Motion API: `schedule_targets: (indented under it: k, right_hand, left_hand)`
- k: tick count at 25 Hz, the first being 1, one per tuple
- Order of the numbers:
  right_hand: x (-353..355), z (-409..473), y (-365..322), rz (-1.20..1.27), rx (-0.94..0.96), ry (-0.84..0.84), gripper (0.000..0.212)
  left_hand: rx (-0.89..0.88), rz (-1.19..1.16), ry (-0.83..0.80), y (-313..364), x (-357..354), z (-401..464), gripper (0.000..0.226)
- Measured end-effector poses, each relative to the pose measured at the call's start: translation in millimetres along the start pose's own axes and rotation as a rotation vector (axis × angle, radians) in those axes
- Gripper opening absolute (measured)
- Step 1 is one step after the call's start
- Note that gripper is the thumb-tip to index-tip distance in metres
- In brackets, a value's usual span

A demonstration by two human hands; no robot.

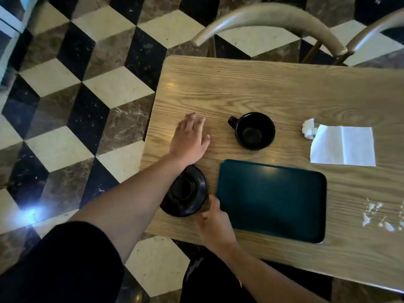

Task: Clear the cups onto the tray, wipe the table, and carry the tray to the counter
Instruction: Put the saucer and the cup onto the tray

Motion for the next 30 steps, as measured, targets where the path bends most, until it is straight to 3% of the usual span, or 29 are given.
schedule_targets:
  k: [5, 12, 21, 30]
  right_hand:
    - [-1.7, 18.3, -10.1, -0.031, -0.006, 0.112, 0.053]
    - [-0.8, 22.4, -19.0, -0.027, -0.065, 0.172, 0.011]
    - [7.7, 17.5, -18.5, 0.071, -0.041, 0.203, 0.027]
    - [86.9, -7.6, 19.6, 0.223, -0.073, 0.331, 0.029]
  left_hand:
    - [-0.203, 0.24, -0.018, 3.3, -29.7, 37.9, 0.077]
    - [-0.284, 0.166, 0.081, -4.8, -37.2, 43.6, 0.071]
    - [-0.279, 0.055, 0.164, -9.1, -34.5, 46.4, 0.065]
    - [-0.285, 0.021, 0.206, -10.7, -34.1, 45.9, 0.065]
Point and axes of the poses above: each hand's wrist, its own z-axis towards the middle knuckle, its own x-axis out of the back of the hand, y = z × x, the point moved 5 cm from there along z, towards the middle knuckle, and after that the axes turned 9 degrees about y, right-handed, at the moved point
